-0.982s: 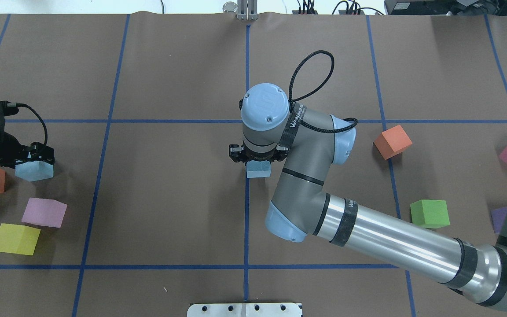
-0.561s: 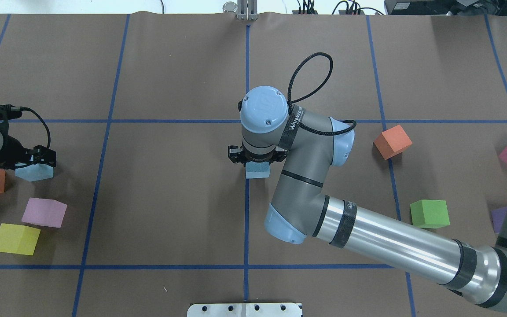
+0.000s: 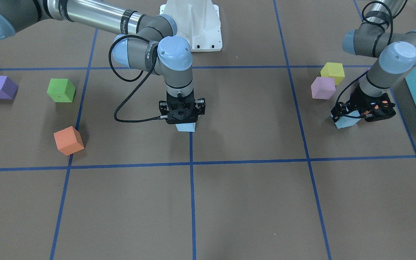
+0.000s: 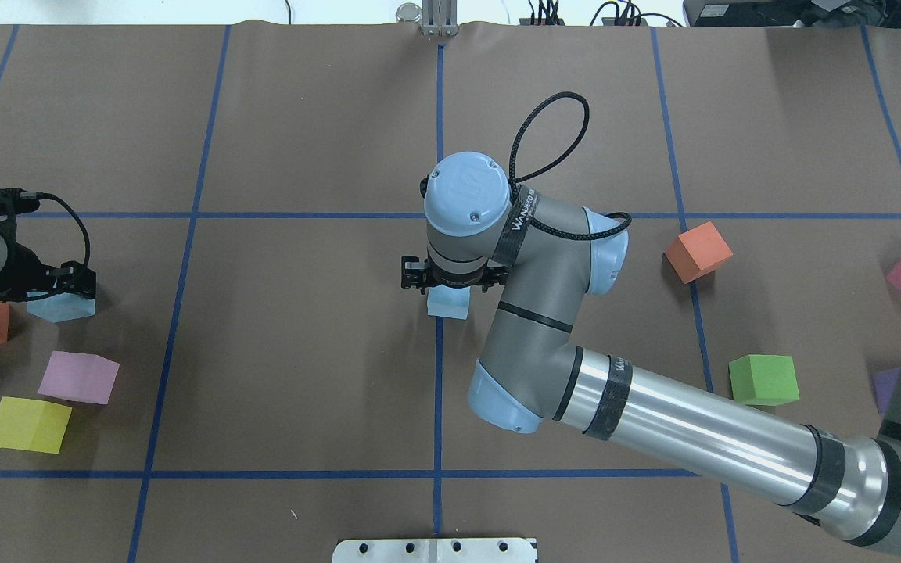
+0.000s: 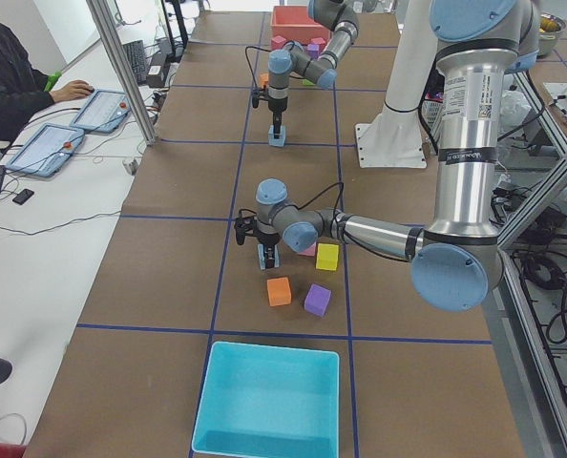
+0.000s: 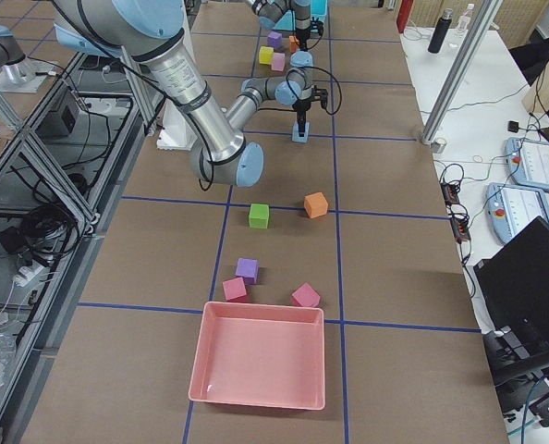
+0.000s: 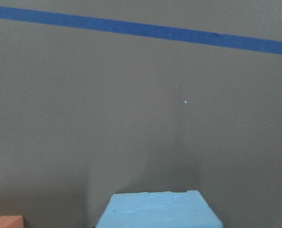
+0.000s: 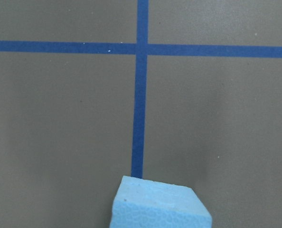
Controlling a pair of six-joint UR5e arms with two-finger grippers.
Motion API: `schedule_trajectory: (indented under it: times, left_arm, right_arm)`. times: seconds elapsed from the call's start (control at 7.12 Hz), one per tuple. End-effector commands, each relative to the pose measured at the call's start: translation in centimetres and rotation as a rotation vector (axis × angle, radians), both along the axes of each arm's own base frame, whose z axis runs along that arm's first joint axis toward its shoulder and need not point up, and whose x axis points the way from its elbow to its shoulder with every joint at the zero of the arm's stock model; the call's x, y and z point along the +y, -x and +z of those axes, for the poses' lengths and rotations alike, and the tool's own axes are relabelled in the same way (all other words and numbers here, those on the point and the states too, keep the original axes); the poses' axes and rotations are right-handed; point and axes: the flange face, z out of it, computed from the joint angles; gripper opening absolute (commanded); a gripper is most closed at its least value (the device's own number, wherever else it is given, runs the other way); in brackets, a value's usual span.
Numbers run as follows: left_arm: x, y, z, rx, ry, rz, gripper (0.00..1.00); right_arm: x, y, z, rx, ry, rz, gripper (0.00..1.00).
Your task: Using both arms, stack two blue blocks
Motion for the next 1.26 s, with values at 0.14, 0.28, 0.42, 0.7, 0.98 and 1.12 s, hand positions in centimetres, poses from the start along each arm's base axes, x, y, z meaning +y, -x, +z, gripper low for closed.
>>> schedule_trajectory:
  times: [0.14,0.28,0.42,0.7,0.98,1.12]
  left_arm:
    - [-0.1,-0.3,-1.1,0.02,-0.004,0.007,0.62]
    - [-0.1,-0.4,-2.4,0.044,-0.009,0.017,0.62]
    - [0.2,-0.5,-4.9,0.097,0.033,0.06,0.62]
    - [-4.0,-3.7,-20.9,0.061,0.104,0.057,0.62]
    - [-5.0,-8.4,-35.0,0.045,0.139,0.029,0.62]
    - [-3.6,-11.4,-38.5,0.072,0.147,0.019,0.62]
  right_arm:
    - [-1.9,-2.0,-2.5,-0.045,-0.009,0.009,0.99]
    - [-3.8,-4.6,-3.2,-0.085,0.023,-0.007,0.99]
    - [-6.4,-8.7,-3.2,-0.123,0.052,-0.018,0.99]
    - [-10.6,-20.6,4.2,-0.134,0.026,-0.048,0.99]
    - [-15.3,-35.1,14.4,-0.122,-0.018,-0.077,0.99]
    - [-16.4,-41.3,20.4,-0.071,-0.084,-0.114,0.99]
